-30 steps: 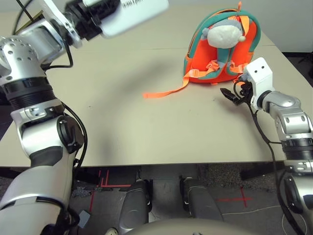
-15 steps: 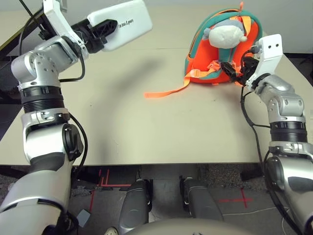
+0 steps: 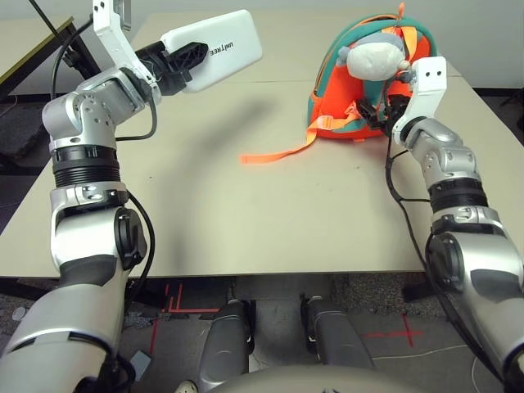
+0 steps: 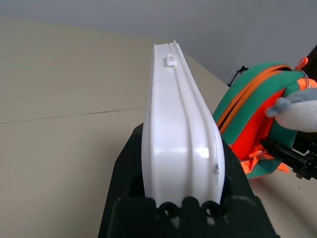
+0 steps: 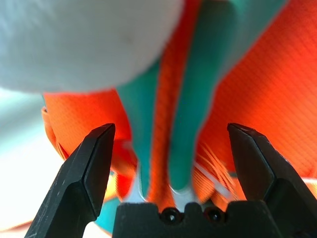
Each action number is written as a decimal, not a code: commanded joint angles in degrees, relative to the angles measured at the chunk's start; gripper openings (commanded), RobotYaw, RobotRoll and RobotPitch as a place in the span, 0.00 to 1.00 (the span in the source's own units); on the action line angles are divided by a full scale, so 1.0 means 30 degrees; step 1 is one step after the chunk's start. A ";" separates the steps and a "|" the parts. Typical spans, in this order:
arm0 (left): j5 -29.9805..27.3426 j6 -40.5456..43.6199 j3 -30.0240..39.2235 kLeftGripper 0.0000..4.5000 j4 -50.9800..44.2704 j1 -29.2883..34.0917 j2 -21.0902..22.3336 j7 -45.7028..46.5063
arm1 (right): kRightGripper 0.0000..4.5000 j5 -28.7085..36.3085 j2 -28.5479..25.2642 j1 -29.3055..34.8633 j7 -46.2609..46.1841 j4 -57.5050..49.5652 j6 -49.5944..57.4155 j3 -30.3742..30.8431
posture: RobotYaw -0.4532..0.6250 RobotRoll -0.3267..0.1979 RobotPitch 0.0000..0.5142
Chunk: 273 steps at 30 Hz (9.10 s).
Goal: Put the pencil case into the backpack and zip it.
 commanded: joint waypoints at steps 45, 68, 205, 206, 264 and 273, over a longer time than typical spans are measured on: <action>0.0603 -0.0856 -0.0840 0.26 0.0150 0.0015 -0.1280 -0.0623 | 0.07 0.6304 -0.3098 1.1053 0.0702 -2.5275 1.5811 -0.1013 | 0.21 0.62 0.20; -0.0439 -0.0930 -0.1825 0.26 -0.1081 -0.2395 -0.0093 -0.7692 | 0.07 0.3991 -0.2246 1.2047 0.0987 -2.0552 1.1001 0.1630 | 0.23 0.62 0.19; 0.6028 -0.7034 -0.3975 0.85 0.6597 -0.5190 -0.4781 -1.1405 | 0.07 0.2291 -0.1233 1.0193 0.1666 -1.8754 0.9535 0.3057 | 0.21 0.62 0.15; 0.5934 -0.6789 -0.4131 0.93 0.5961 -0.5067 -0.4806 -1.1623 | 0.07 0.2288 -0.1233 1.0186 0.1678 -1.8738 0.9521 0.3059 | 0.21 0.62 0.15; 0.7095 -0.6801 -0.6262 0.04 0.4699 -0.5021 -0.3184 -1.1785 | 0.07 0.1951 -0.0739 1.0076 0.1650 -1.8456 0.9266 0.3246 | 0.21 0.62 0.14; 0.7988 -0.5953 -0.7605 0.04 0.4340 -0.1508 -0.1252 -1.2490 | 0.07 0.1952 -0.0779 0.9861 0.1783 -1.8227 0.9200 0.3297 | 0.22 0.62 0.16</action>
